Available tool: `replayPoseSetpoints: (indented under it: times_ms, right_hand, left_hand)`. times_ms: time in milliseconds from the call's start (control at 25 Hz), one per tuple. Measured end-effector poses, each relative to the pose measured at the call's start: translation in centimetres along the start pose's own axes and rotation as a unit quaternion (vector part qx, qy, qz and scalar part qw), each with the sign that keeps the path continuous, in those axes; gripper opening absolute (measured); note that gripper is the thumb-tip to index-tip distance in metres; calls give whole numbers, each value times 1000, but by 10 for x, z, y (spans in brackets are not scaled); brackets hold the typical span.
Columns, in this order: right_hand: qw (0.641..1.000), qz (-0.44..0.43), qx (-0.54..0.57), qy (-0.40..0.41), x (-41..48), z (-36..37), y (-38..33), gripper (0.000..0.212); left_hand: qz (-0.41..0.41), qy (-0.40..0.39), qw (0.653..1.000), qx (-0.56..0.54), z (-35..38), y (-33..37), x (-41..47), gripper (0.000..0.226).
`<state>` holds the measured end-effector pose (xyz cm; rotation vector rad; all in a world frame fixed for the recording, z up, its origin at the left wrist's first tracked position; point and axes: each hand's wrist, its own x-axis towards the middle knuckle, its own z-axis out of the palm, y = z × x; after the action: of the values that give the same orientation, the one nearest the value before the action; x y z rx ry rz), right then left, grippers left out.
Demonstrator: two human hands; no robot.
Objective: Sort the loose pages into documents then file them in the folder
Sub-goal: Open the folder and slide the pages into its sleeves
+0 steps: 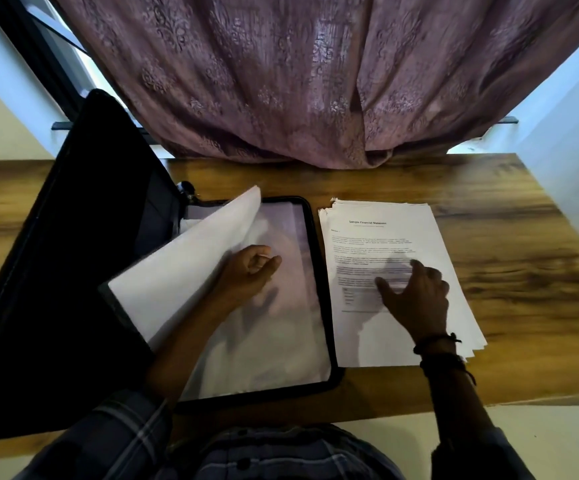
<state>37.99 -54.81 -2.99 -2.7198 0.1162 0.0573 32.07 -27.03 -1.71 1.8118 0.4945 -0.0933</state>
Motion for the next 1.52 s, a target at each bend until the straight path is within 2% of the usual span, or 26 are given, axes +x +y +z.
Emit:
replayPoseSetpoints:
  times_ms: [160, 320, 400, 440, 520, 600, 720, 840, 920, 1080, 1160, 1240, 1360, 1400, 1520]
  right_hand:
    - [996, 76, -41, -38, 18, -9, 32, 103]
    - [994, 92, -26, -53, 32, 0, 49, 135]
    - [994, 90, 3, -64, 43, 7, 59, 146]
    - [993, 82, 22, -77, 49, 11, 66, 145]
    - [994, 51, 33, -93, 60, 22, 79, 134]
    - [996, 35, 26, -80, 63, 29, 85, 124]
    - [997, 38, 20, -69, 58, 29, 81, 128]
    - [996, 36, 5, -81, 58, 21, 74, 133]
    - [996, 45, 5, -82, 64, 20, 74, 132]
    - [994, 55, 71, -67, 73, 24, 92, 124]
    - [990, 66, 110, -65, 76, 28, 111, 114]
    - [984, 96, 136, -54, 53, 3, 82, 97]
    - [976, 82, 176, -101, 34, -18, 56, 42]
    - [972, 69, 190, -118, 32, -22, 50, 30]
    - [961, 43, 236, -139, 30, -40, 41, 25]
  left_hand:
    - [110, 94, 966, 214, -19, -7, 1, 59]
    - [217, 156, 873, 408, -64, -21, -1, 72]
    - [245, 196, 829, 463, -97, -31, -2, 71]
    - [248, 218, 821, 466, -112, -39, -1, 70]
    - [228, 244, 831, 444, -134, -54, -1, 70]
    - [203, 235, 841, 442, -147, -70, -1, 67]
    - [160, 203, 838, 480, -154, -81, -1, 56]
    - [90, 180, 830, 520, -148, -55, 17, 41]
    - [107, 166, 825, 530, -145, -43, 35, 36]
    - [232, 83, 838, 487, -139, -42, 57, 40]
    - [275, 52, 823, 494, -130, -47, 54, 33]
    - [287, 40, 796, 531, -123, -51, 53, 35]
    - [296, 26, 781, 549, -116, -50, 54, 42]
    - [307, 23, 781, 543, -115, -49, 56, 42]
    - [314, 13, 796, 517, -111, -47, 59, 33]
